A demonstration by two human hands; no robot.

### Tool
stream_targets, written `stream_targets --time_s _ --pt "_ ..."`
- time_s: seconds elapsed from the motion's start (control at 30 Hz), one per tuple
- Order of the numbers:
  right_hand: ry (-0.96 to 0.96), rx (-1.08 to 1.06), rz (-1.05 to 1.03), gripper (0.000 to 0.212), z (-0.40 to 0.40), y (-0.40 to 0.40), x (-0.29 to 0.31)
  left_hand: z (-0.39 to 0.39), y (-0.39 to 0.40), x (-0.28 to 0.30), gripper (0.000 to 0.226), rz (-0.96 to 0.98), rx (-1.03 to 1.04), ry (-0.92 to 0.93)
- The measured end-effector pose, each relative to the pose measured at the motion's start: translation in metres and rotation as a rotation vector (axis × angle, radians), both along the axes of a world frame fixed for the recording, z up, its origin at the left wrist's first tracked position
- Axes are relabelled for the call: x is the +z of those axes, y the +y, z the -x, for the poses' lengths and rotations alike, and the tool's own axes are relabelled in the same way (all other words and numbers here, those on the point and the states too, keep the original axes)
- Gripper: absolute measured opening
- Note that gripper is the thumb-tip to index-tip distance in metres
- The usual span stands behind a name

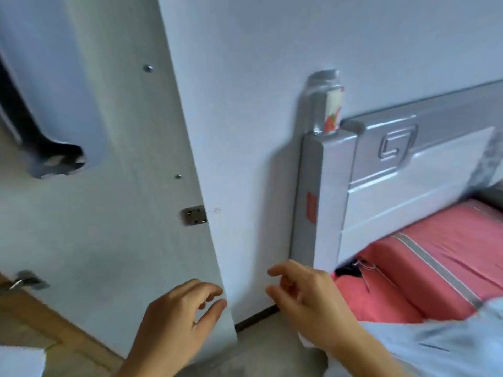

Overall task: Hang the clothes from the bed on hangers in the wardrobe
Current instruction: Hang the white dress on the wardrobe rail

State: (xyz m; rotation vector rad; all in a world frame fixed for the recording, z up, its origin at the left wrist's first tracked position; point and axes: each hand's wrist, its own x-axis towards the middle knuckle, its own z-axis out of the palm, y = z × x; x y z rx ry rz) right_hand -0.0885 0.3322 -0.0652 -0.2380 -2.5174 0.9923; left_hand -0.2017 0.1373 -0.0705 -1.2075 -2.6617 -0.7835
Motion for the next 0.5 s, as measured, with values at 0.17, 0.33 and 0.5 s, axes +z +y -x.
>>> stream_targets --time_s 0.17,0.33,0.5 --pt "-0.088 -0.361 0.018 0.029 -0.107 0.092 -0.032 -0.041 0.112 -0.028 0.026 0.116 -0.199 -0.130" --pt "-0.130 -0.635 0.067 0.027 -0.208 0.165 -0.046 -0.101 0.221 -0.035 0.026 0.186 -0.345 -0.205" --pt "-0.173 -0.829 0.135 0.016 -0.303 0.219 -0.061 -0.165 0.325 -0.051 0.024 0.268 -0.534 -0.259"
